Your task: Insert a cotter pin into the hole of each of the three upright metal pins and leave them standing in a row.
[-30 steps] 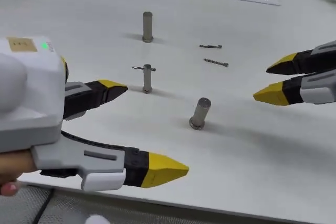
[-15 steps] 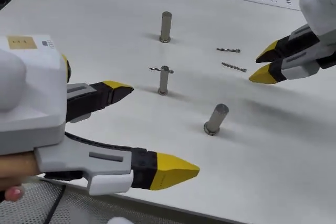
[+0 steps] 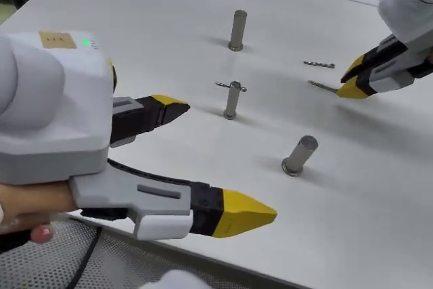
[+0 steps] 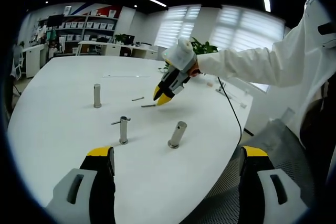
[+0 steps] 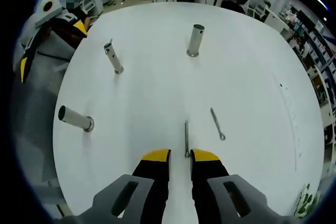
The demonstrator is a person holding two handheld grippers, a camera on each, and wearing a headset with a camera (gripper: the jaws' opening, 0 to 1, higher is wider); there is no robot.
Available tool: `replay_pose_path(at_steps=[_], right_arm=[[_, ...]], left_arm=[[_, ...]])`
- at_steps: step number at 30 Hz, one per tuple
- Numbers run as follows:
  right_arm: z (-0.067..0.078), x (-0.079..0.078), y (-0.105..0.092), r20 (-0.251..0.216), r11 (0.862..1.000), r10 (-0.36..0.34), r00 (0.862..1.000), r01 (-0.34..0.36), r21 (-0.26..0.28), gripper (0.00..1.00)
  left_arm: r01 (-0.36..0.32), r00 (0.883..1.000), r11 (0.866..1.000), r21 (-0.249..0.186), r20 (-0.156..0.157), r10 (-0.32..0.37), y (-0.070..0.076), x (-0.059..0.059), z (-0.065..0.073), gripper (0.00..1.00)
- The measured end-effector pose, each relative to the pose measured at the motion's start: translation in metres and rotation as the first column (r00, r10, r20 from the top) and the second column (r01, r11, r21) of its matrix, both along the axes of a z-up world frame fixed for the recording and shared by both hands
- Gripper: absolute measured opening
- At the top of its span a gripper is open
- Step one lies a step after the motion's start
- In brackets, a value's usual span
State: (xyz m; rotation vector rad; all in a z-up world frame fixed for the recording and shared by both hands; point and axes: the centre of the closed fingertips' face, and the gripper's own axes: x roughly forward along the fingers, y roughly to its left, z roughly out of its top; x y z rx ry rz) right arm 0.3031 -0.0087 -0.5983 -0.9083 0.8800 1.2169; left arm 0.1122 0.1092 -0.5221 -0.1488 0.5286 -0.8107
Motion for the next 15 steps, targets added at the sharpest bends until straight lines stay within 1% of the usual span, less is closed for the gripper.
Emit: replay_pose_path(at_steps=[4,6,8,9,12,15], right_arm=[[-0.006,0.006,0.002,-0.008,1.000,0.005,1.000,-0.005,-0.017,0.08],[-0.009,0.008,0.002,-0.015,1.000,0.007,1.000,-0.007,-0.027,0.06],[-0.011,0.006,0.001,-0.027,0.999,0.015,1.000,-0.016,-0.039,0.03],[-0.012,0.007,0.002,-0.025,0.999,0.013,1.000,-0.014,-0.041,0.02],[-0.016,0.011,-0.001,-0.024,0.998,0.015,1.000,-0.016,-0.054,0.02],[-0.020,0.014,-0.004,-0.027,0.996,0.036,0.999,-0.038,-0.082,0.03]], left_arm=[[-0.009,1.000,1.000,-0.008,0.000,0.009,-0.001,0.000,0.002,0.99],[-0.004,1.000,1.000,-0.010,-0.007,0.004,-0.002,0.000,0.001,0.99],[0.004,1.000,1.000,-0.002,-0.009,-0.004,-0.003,-0.001,0.000,0.99],[0.007,1.000,1.000,0.000,-0.009,-0.007,-0.003,-0.002,-0.001,0.99],[0.008,1.000,1.000,0.002,-0.014,-0.008,-0.003,-0.002,-0.001,0.99],[-0.006,1.000,1.000,-0.004,-0.019,0.006,-0.001,0.000,-0.002,0.99]])
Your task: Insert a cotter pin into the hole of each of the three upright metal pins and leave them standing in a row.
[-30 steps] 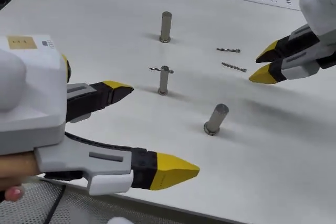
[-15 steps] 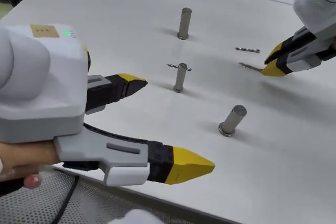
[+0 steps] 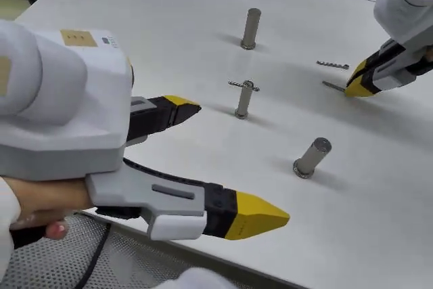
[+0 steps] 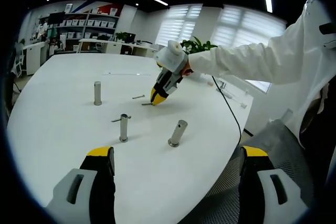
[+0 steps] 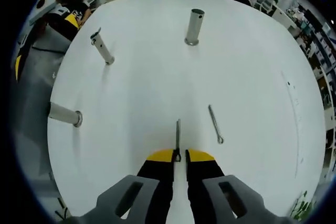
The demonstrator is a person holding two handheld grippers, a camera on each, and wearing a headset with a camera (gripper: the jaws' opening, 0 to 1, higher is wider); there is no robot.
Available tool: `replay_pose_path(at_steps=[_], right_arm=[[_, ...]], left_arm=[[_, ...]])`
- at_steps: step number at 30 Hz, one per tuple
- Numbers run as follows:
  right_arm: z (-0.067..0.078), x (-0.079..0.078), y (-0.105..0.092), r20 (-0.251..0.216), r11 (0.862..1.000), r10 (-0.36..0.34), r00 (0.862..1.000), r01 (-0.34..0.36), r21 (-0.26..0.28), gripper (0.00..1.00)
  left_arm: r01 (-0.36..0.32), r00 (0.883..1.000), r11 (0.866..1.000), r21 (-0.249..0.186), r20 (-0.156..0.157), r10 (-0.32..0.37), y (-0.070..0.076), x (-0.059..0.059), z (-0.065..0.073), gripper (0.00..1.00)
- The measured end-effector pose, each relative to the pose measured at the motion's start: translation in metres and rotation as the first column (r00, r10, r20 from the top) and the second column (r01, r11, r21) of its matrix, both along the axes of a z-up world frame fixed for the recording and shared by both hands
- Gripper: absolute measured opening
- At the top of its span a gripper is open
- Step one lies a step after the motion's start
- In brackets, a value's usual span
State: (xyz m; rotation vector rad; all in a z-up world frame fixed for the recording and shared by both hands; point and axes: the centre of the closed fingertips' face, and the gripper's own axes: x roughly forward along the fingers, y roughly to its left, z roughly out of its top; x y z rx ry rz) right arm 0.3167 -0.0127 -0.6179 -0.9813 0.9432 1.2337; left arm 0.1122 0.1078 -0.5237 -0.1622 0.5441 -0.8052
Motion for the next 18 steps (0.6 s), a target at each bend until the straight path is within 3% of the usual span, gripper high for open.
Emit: replay_pose_path(at_steps=[5,8,13,17,18], right_arm=[[0.0017,-0.0002,0.0016,-0.014,1.000,0.016,1.000,-0.016,-0.009,0.00],[0.0018,0.0002,0.0015,-0.006,0.997,0.067,0.998,-0.068,-0.040,0.00],[0.0007,0.0009,0.0028,-0.009,0.982,0.155,0.988,-0.155,-0.111,0.00],[0.0006,0.0012,0.0030,-0.019,0.960,0.238,0.971,-0.239,-0.146,0.00],[0.0004,0.0015,0.0034,-0.024,0.962,0.227,0.974,-0.228,-0.147,0.00]], left_arm=[[-0.012,1.000,1.000,-0.009,-0.018,0.011,0.0012,0.0010,-0.0022,0.99],[-0.003,1.000,1.000,-0.001,-0.027,0.003,-0.0001,-0.0008,-0.0048,0.99],[0.002,1.000,1.000,0.018,-0.022,-0.002,-0.0042,-0.0015,-0.0053,0.99],[-0.006,1.000,1.000,0.017,-0.027,0.007,-0.0033,-0.0010,-0.0053,0.99],[-0.008,1.000,1.000,0.019,-0.027,0.008,-0.0057,-0.0013,-0.0040,0.99]])
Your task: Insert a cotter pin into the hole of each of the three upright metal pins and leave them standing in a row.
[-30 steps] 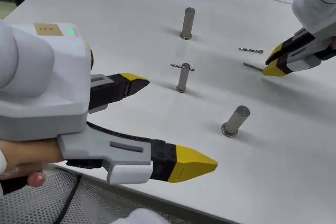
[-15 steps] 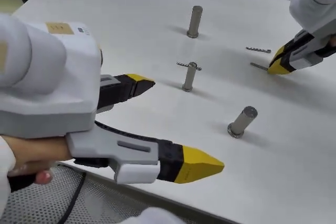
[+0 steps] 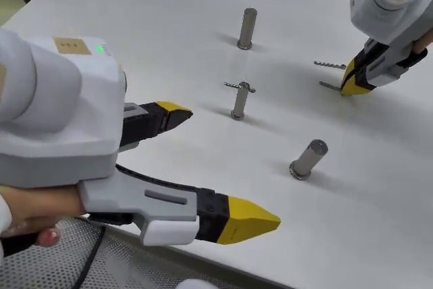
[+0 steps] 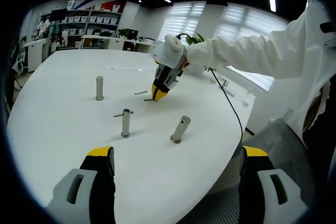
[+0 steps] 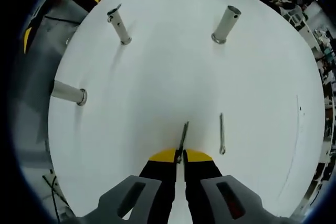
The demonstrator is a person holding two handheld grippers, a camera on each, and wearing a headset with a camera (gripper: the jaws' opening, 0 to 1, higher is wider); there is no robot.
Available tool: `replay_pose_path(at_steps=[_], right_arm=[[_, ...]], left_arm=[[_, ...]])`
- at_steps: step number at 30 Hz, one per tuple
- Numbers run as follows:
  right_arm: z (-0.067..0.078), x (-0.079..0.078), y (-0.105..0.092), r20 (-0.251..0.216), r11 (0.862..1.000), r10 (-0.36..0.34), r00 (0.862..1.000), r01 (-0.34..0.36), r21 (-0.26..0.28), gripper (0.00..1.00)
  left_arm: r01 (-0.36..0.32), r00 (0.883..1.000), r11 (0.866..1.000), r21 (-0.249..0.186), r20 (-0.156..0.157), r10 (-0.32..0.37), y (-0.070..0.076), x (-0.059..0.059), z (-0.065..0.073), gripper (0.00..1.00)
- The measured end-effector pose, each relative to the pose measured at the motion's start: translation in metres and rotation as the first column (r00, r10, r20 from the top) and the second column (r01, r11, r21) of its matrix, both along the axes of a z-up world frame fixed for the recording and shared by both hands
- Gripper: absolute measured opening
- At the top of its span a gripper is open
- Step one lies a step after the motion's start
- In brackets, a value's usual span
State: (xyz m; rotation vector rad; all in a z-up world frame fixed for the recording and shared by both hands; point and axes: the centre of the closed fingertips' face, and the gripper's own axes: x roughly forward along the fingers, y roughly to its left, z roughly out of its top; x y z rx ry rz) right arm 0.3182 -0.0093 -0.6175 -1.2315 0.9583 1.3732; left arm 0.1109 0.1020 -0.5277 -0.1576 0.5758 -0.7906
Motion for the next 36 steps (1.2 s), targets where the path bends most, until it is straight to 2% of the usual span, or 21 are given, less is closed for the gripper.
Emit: replay_pose_path(at_steps=[4,7,9,14,18,20,22,23,28,30,31,33,36], right_arm=[[-0.001,0.003,-0.001,-0.015,1.000,0.006,1.000,-0.006,-0.021,0.00],[0.000,0.000,-0.001,-0.002,0.999,0.040,0.999,-0.040,-0.028,0.00],[-0.001,0.002,-0.001,-0.009,1.000,-0.002,1.000,0.002,-0.027,0.00],[-0.001,0.000,-0.001,-0.014,0.999,-0.034,0.999,0.033,-0.018,0.00],[0.000,0.001,-0.001,0.010,0.998,-0.060,0.998,0.060,-0.005,0.00],[-0.001,0.000,-0.001,0.020,0.999,-0.054,0.998,0.054,-0.005,0.00],[0.000,-0.007,-0.001,0.022,0.999,-0.042,0.999,0.043,-0.007,0.00],[-0.001,-0.003,0.000,0.022,0.999,-0.039,0.999,0.039,-0.008,0.00],[-0.001,-0.006,0.002,0.022,0.999,-0.044,0.999,0.044,0.018,0.00],[0.000,-0.010,0.001,0.023,0.999,-0.045,0.999,0.045,0.021,0.00],[0.002,-0.017,0.000,0.025,0.999,-0.048,0.999,0.048,0.026,0.00],[0.003,-0.018,0.000,0.030,0.998,-0.052,0.998,0.050,0.041,0.00],[0.008,-0.024,-0.003,0.036,0.995,-0.069,0.997,0.066,0.069,0.00]], left_arm=[[-0.012,1.000,1.000,0.003,-0.001,0.012,0.001,0.001,0.002,0.99],[-0.012,1.000,1.000,0.001,0.001,0.012,0.002,0.000,0.004,0.99],[-0.007,1.000,1.000,0.001,0.003,0.007,0.001,0.000,0.004,0.99],[-0.003,1.000,1.000,0.005,0.004,0.003,0.001,0.000,0.004,0.99],[-0.015,1.000,1.000,0.005,-0.008,0.015,0.004,0.001,0.003,0.99],[-0.018,1.000,1.000,0.007,-0.008,0.018,0.004,0.001,0.003,0.99],[-0.021,1.000,1.000,0.007,-0.004,0.021,0.004,0.002,0.004,0.99],[-0.022,1.000,1.000,0.005,-0.004,0.022,0.004,0.002,0.004,0.99],[-0.016,1.000,1.000,0.004,-0.005,0.016,0.006,0.001,0.003,0.99],[-0.010,1.000,1.000,0.003,-0.009,0.010,0.005,0.001,0.002,0.99],[-0.007,1.000,1.000,0.008,-0.014,0.007,0.004,0.000,0.001,0.99],[0.003,1.000,1.000,0.018,-0.025,-0.003,0.005,-0.001,-0.002,0.95],[0.014,0.999,1.000,0.018,-0.029,-0.014,0.002,-0.003,-0.002,0.95]])
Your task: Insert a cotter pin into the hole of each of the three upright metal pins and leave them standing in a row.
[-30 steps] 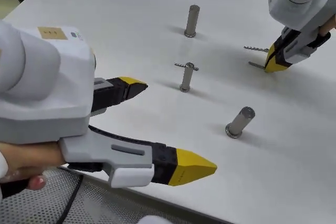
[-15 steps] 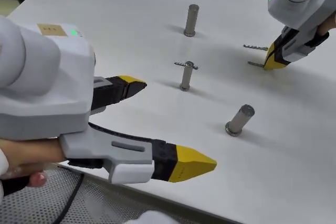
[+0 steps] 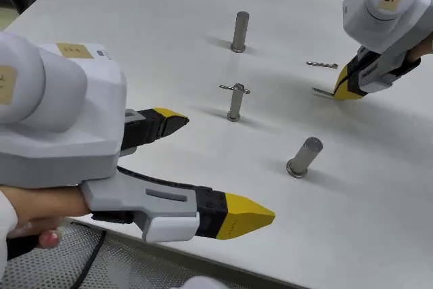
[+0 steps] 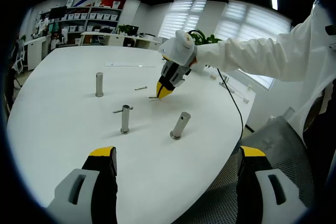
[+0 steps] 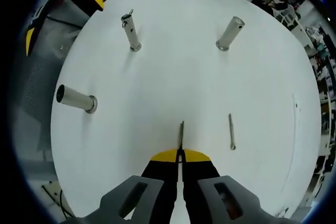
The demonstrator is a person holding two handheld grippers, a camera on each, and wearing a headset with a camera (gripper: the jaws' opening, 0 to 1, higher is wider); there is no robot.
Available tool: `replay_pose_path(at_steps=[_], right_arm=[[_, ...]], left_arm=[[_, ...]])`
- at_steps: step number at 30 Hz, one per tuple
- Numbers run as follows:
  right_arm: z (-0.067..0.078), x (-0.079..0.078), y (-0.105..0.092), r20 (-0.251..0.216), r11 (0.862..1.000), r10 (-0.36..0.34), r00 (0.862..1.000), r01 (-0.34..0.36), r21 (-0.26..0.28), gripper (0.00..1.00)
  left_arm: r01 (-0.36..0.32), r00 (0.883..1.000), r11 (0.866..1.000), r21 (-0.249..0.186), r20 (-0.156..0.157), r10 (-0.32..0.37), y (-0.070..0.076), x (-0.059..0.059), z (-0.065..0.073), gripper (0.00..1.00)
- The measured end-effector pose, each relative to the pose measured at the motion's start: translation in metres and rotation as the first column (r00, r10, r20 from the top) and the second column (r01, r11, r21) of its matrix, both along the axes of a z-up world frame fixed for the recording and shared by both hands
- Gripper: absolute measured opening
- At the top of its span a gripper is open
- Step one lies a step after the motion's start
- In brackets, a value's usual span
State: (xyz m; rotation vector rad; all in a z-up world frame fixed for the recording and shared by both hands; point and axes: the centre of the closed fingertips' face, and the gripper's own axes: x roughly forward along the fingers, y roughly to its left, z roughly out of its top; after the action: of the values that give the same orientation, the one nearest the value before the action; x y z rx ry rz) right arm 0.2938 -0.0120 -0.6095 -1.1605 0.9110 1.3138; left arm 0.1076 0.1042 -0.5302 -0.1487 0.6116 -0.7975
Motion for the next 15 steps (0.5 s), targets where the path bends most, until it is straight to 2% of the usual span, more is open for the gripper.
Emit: replay_pose_path(at_steps=[6,9,10,12,15], right_arm=[[0.015,-0.006,-0.005,0.038,0.999,-0.016,0.999,0.014,0.053,0.00],[0.025,-0.010,-0.008,0.071,0.997,-0.025,0.997,0.019,0.081,0.00],[0.029,-0.010,-0.009,0.095,0.996,-0.024,0.995,0.016,0.088,0.00],[0.036,-0.018,-0.011,0.122,0.995,-0.027,0.992,0.014,0.104,0.00],[0.047,-0.026,-0.012,0.154,0.990,-0.039,0.987,0.017,0.141,0.00]], left_arm=[[0.019,1.000,1.000,0.006,0.008,-0.019,0.000,0.001,0.001,0.94],[0.026,1.000,1.000,0.007,0.016,-0.026,0.000,0.004,0.003,0.94],[0.025,1.000,1.000,0.011,0.014,-0.025,0.001,0.006,0.002,0.93],[0.023,1.000,0.999,0.027,0.015,-0.024,0.003,0.009,0.000,0.93],[0.025,1.000,0.999,0.026,0.018,-0.026,0.002,0.013,0.001,0.92]])
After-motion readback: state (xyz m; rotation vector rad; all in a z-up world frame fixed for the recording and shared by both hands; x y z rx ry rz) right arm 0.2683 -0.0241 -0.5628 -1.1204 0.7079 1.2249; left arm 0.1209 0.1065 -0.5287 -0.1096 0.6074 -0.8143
